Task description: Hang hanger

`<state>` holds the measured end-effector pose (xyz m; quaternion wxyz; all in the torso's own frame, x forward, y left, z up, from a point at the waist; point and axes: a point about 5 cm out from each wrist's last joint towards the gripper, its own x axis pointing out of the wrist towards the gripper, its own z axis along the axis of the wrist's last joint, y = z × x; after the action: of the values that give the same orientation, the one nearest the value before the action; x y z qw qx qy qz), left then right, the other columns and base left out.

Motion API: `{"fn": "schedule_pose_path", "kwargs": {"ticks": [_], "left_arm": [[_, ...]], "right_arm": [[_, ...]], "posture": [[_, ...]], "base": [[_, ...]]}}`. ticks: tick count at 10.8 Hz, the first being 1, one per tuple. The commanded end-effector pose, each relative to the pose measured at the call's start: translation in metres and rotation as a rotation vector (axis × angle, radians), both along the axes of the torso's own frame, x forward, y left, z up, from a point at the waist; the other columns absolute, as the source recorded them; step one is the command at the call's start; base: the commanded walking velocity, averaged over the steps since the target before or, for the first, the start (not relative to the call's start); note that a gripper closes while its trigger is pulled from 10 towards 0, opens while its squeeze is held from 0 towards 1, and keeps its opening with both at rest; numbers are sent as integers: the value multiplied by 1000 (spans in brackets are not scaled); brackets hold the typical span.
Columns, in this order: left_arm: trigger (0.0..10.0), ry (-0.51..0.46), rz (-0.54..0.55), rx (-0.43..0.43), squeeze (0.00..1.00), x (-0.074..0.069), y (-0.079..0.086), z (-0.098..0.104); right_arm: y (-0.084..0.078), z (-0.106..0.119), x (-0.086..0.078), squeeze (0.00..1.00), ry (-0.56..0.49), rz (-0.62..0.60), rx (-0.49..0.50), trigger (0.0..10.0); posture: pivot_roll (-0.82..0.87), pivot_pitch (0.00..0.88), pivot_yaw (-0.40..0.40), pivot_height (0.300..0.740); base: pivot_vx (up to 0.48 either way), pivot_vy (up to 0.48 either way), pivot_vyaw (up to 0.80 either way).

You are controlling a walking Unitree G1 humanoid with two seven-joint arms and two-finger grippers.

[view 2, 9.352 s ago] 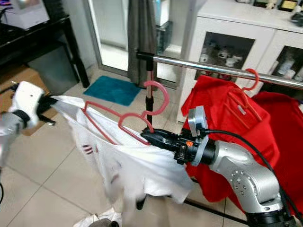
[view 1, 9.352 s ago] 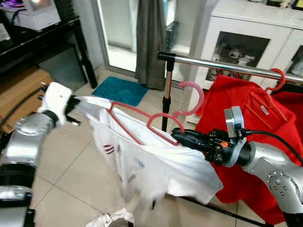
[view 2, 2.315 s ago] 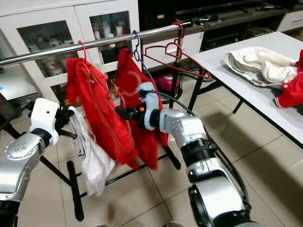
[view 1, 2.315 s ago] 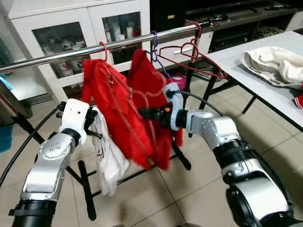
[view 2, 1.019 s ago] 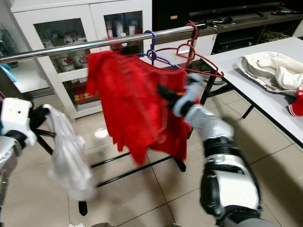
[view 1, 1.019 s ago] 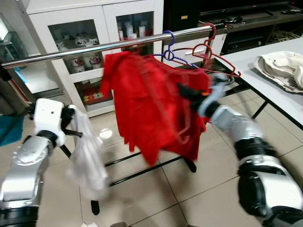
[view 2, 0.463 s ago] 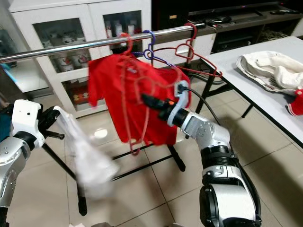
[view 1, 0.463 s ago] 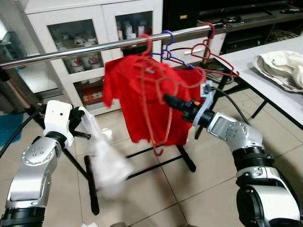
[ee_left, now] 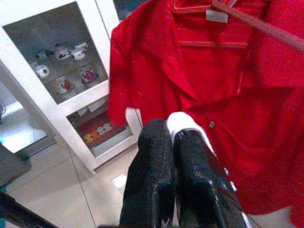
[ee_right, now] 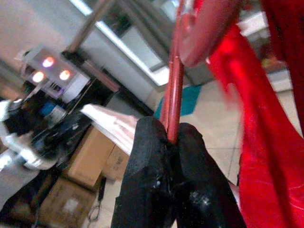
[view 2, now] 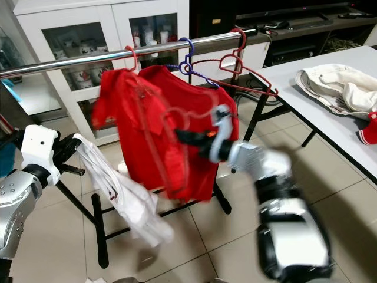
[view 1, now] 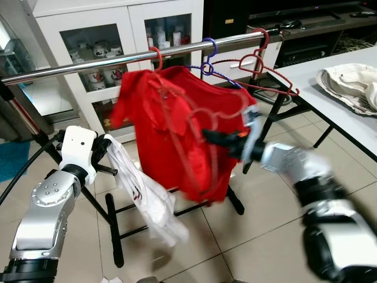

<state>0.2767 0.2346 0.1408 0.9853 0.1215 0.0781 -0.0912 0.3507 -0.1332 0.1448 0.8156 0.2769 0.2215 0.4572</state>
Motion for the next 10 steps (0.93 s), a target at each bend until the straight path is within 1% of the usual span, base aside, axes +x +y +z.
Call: {"fn": "schedule_pose_path", "kwargs": {"ticks": [1, 2, 3, 4, 5, 6, 8, 9, 10], "left_arm": [[10000, -20, -15, 19, 0, 3, 0, 7], [10000, -14, -35, 28, 0, 5, -1, 8], [10000, -15, -37, 31, 0, 6, 0, 9], [10000, -14, -36, 33, 0, 6, 0, 9], [10000, -12, -38, 34, 0, 4, 0, 9], [10000, -9, -43, 35, 0, 2, -1, 8], [10000, -10, -49, 33, 0, 3, -3, 8], [10000, -13, -49, 31, 0, 5, -5, 8], [10000, -17, -54, 28, 0, 7, -7, 8]], "right_arm": [[4, 8, 1, 0, -28, 52, 6, 10000], [-1, 18, 2, 0, -69, 160, 5, 10000], [-2, 25, 2, 0, -94, 242, 13, 10000], [-1, 28, 2, 0, -93, 277, 21, 10000], [4, 31, 2, 0, -89, 337, 51, 10000], [13, 30, 4, 0, -75, 358, 49, 10000], [31, 16, 9, 0, -28, 271, -10, 10000], [40, 8, 7, 0, 12, 254, 3, 10000], [52, 1, -1, 0, 27, 308, 48, 10000]], "posture": [[-32, 0, 54, 740], [-34, 0, 56, 740], [-30, 0, 51, 740], [-23, 0, 45, 740], [-16, 0, 38, 740], [-11, 0, 33, 740], [-12, 0, 34, 740], [-15, 0, 36, 740], [-20, 0, 42, 740]], "base": [[0, 0, 0], [0, 0, 0], [0, 0, 0], [0, 0, 0], [0, 0, 0], [0, 0, 0], [0, 0, 0], [0, 0, 0], [0, 0, 0]]}}
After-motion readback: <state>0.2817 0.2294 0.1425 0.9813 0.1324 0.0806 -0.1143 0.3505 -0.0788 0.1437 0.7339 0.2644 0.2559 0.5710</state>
